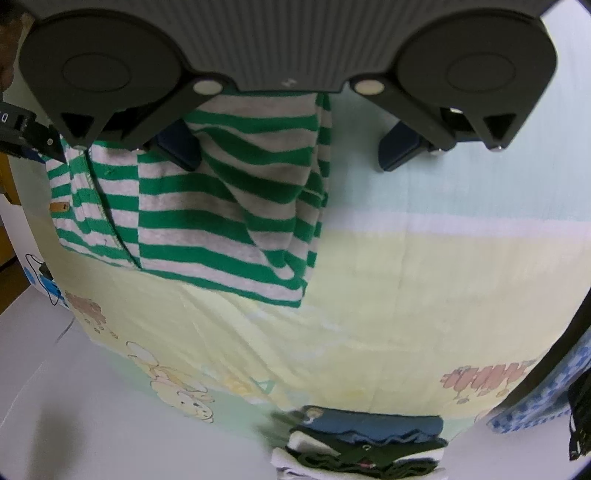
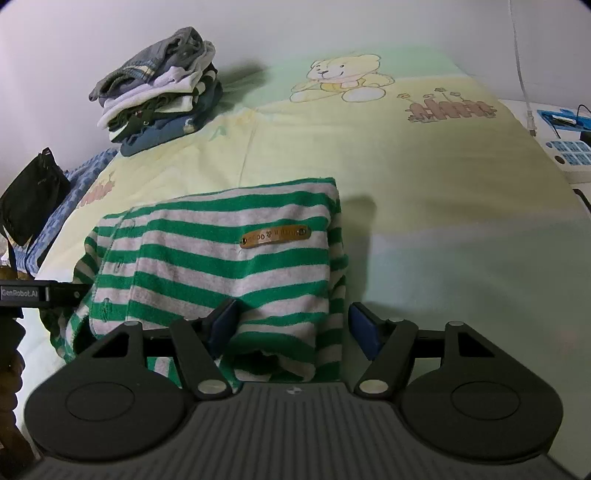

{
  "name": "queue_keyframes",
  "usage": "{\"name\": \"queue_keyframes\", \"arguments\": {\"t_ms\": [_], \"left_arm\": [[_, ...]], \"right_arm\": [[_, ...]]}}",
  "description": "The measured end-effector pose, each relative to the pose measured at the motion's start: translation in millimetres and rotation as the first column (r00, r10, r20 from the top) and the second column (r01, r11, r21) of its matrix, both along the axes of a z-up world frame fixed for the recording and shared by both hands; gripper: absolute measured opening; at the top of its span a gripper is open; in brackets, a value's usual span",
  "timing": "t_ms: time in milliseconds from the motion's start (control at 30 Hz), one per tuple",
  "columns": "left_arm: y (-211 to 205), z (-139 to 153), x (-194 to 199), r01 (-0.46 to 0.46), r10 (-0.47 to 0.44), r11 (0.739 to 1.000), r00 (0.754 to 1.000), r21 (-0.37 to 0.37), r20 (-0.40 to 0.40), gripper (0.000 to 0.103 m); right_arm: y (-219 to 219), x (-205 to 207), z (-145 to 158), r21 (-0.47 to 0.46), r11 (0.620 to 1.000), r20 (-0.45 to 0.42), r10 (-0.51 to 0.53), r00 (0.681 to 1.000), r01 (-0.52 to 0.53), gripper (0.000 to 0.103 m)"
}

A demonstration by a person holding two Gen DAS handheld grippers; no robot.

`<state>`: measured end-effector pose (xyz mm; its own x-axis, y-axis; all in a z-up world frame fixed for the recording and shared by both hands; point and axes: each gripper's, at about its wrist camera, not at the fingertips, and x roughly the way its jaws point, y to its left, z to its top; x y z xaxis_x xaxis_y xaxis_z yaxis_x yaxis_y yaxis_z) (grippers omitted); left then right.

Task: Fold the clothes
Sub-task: 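Grasp the folded shirt sides with both grippers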

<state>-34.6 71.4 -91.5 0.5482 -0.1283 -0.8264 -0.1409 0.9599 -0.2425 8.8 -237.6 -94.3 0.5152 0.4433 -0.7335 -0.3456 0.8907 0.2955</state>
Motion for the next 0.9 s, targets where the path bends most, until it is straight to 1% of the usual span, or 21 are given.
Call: {"name": "queue_keyframes", "arguments": {"t_ms": [233,433,567,667,767,833,900], "left_arm": [[1.7,0.3,-1.2,-0.026,0.026,0.999,0.999,-0.02,-0.021,0.102],[11.8,0.2,-8.4,-0.039,0.037,0.995,0.999,-0.088,-0.028,0.102],[5.8,1.4,-14.4,-0.001,0.0,0.994,1.0,-0.106,-0.014,0.102],[5.1,-2.4,-15.3,-0.009,0.01,0.993,1.0,-0.113,0.004,0.102],[1.7,-3.2,-11.6,0.017,-0.017,0.995,1.0,-0.102,0.001,0.102],[5.0,-3.5,-10.1,0.014,-0.014,0.992,1.0,-0.129,0.001,0.102],[10.5,-4.7,-10.2,0.001,0.0,0.983,1.0,-0.184,0.003,0.102]], "right_arm": [[-3.1,-1.6,-0.4,0.027,1.0,-0.007,0.017,1.0,-0.016,0.068],[-1.6,2.7,2.6,-0.001,0.997,-0.008,0.072,0.997,-0.072,0.067],[-0.5,4.7,3.5,-0.014,0.995,-0.012,0.1,0.995,-0.1,0.066],[-1.5,4.5,0.8,-0.002,0.995,-0.01,0.098,0.995,-0.098,0.067],[-2.9,4.3,-1.3,0.016,0.995,0.001,0.097,0.995,-0.097,0.067],[-4.2,2.5,-2.4,0.031,0.994,0.014,0.103,0.995,-0.104,0.064],[-6.9,2.7,-3.3,0.05,0.993,0.017,0.108,0.994,-0.108,0.061]]}}
